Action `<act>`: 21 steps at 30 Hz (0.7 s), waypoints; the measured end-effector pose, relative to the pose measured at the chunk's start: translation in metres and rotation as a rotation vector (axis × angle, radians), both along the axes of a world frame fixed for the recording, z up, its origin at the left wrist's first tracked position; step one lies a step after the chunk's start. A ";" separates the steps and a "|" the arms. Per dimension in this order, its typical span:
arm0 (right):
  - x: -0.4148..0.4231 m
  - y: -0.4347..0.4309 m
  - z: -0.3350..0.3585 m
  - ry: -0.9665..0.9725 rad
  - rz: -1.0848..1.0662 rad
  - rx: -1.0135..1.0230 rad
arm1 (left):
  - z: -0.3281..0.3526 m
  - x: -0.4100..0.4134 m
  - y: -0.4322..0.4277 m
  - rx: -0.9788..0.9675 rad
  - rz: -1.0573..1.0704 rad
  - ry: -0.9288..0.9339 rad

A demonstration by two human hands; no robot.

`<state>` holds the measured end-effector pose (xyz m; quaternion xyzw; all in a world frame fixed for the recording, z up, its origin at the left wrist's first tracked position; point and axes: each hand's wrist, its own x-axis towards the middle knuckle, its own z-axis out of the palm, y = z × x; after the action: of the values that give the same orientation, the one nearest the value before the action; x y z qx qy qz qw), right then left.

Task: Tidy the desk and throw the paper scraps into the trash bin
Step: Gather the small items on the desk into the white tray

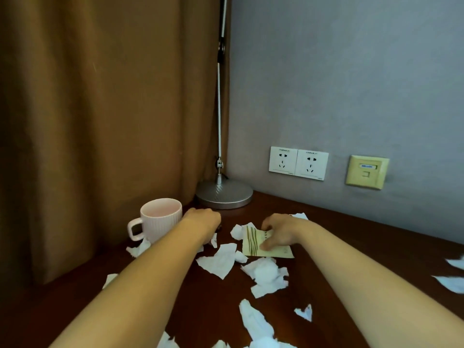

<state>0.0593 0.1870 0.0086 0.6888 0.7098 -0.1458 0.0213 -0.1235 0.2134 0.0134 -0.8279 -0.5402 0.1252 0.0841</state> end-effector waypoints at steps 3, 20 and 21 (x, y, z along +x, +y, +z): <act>0.000 -0.003 0.004 -0.011 0.005 -0.005 | -0.005 -0.002 0.004 0.001 0.034 -0.045; 0.043 -0.088 0.079 -0.059 -0.118 0.262 | 0.070 0.008 -0.042 0.186 -0.153 -0.149; 0.046 -0.097 0.086 -0.061 -0.123 0.270 | 0.078 0.013 -0.049 0.186 -0.167 -0.152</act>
<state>0.1057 0.0904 0.0944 0.7319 0.6783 -0.0289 -0.0589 -0.1104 0.1642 0.0913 -0.8656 -0.4837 0.0041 0.1296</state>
